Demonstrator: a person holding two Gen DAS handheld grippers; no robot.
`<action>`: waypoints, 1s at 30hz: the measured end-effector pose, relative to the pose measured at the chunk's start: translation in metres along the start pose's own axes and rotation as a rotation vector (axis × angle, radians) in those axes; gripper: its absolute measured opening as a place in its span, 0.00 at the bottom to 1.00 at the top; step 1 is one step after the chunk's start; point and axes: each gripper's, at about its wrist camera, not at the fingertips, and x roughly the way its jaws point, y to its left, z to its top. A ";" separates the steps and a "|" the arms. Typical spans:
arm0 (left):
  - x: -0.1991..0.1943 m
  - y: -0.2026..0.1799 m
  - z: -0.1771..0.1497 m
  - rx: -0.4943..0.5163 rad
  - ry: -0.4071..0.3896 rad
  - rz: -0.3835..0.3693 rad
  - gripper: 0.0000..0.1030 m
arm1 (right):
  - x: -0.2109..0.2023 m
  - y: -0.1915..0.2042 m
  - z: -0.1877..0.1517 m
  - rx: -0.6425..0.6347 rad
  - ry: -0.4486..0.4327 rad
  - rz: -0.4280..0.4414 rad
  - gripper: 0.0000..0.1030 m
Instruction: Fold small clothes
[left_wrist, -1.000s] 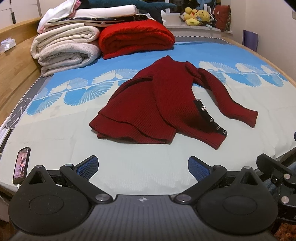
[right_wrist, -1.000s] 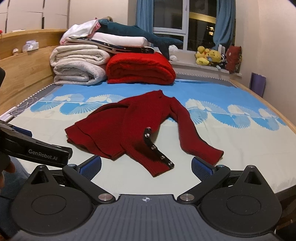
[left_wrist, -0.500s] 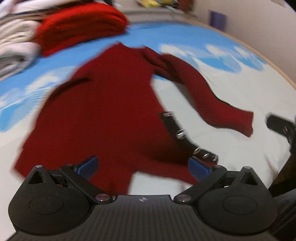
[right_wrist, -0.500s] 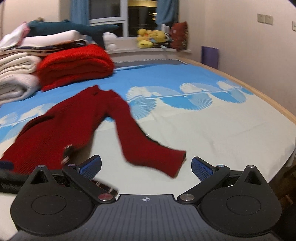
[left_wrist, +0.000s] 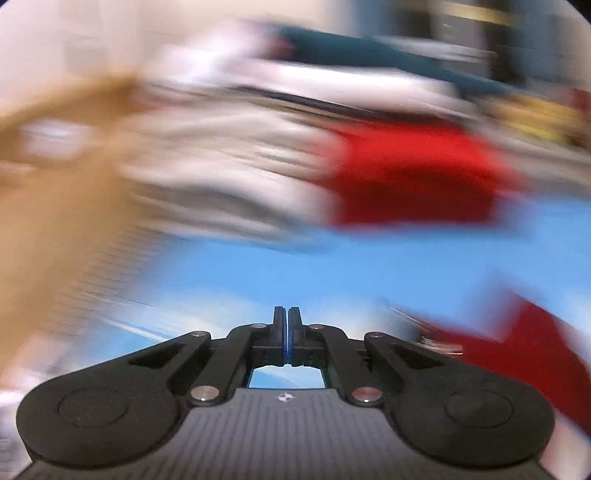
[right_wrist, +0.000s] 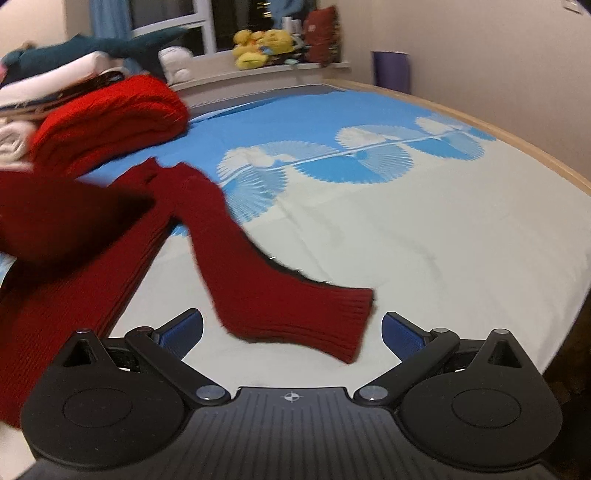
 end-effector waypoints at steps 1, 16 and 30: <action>0.025 0.035 0.017 -0.077 0.008 0.110 0.19 | 0.001 0.004 0.000 -0.015 0.009 0.011 0.99; -0.006 0.069 -0.237 -0.374 0.382 -0.402 0.93 | 0.094 0.119 0.010 0.084 0.378 0.548 0.99; 0.017 0.031 -0.258 -0.162 0.397 -0.411 0.93 | 0.063 0.105 0.043 -0.037 0.149 0.381 0.11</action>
